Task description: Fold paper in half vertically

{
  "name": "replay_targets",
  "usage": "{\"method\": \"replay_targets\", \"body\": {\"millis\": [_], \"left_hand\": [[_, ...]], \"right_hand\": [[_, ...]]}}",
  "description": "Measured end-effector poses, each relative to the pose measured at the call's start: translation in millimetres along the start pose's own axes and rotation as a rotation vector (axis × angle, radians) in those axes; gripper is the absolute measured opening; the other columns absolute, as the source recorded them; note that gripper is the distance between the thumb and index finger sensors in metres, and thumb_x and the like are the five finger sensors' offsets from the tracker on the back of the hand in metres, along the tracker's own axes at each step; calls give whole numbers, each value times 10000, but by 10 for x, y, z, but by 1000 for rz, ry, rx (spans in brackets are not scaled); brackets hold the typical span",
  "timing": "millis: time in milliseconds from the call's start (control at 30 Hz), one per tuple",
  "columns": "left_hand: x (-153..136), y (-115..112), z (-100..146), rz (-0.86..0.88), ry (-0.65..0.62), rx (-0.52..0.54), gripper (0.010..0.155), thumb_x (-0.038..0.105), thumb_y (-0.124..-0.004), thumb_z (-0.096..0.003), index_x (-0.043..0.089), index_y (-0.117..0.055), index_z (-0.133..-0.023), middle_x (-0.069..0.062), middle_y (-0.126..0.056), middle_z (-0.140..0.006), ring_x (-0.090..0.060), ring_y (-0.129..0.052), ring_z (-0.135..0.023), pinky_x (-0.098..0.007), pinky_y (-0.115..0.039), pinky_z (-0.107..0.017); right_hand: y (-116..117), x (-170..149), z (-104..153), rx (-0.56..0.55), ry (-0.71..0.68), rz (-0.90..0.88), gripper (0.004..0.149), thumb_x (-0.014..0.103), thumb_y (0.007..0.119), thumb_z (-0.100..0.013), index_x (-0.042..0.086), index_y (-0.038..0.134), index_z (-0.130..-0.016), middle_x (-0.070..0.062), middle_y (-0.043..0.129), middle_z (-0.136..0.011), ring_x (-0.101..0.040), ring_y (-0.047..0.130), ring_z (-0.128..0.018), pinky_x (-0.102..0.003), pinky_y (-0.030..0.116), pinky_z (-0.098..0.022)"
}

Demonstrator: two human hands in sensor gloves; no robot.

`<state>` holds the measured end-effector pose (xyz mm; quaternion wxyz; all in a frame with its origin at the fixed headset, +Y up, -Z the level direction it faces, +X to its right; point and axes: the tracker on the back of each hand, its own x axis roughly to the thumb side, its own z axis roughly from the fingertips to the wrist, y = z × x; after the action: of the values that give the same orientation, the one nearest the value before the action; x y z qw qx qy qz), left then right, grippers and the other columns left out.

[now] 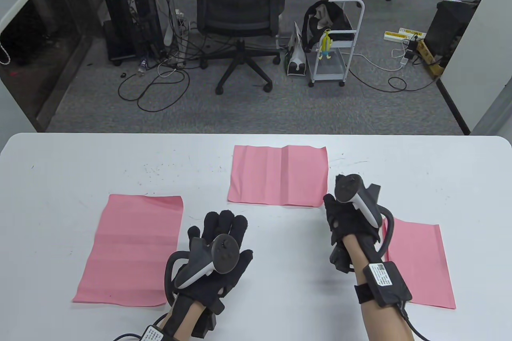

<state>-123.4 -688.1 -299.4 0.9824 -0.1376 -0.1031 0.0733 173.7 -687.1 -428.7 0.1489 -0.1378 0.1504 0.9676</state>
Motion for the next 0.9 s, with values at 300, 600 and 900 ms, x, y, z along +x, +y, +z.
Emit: {"method": "replay_targets", "body": {"millis": [300,600,900], "left_hand": [[-39,5,-15,-3,18,1,790,686,-388,-529,419,52,-1128,57,76,-1255,-309,45,-1173,-661,-129,-831],[-106,-32,-79,-7,45,-19,789,685,-390,-529,418,44,-1131,55,72,-1255,-311,41,-1173,-662,-131,-830],[-116,-32,-86,-13,53,-25,790,685,-391,-528,418,41,-1133,57,72,-1256,-309,42,-1174,-662,-130,-831]], "right_hand": [[321,876,-544,118,-110,38,693,563,624,-511,440,252,-1082,71,197,-1207,-301,131,-1129,-571,247,-836],[796,1143,-1044,269,-79,30,683,570,617,-511,481,238,-1072,107,129,-1202,-257,53,-1118,-552,184,-838],[1110,982,-1244,351,-32,66,670,578,579,-505,509,196,-1050,143,23,-1170,-242,-9,-1095,-538,102,-811]]}}
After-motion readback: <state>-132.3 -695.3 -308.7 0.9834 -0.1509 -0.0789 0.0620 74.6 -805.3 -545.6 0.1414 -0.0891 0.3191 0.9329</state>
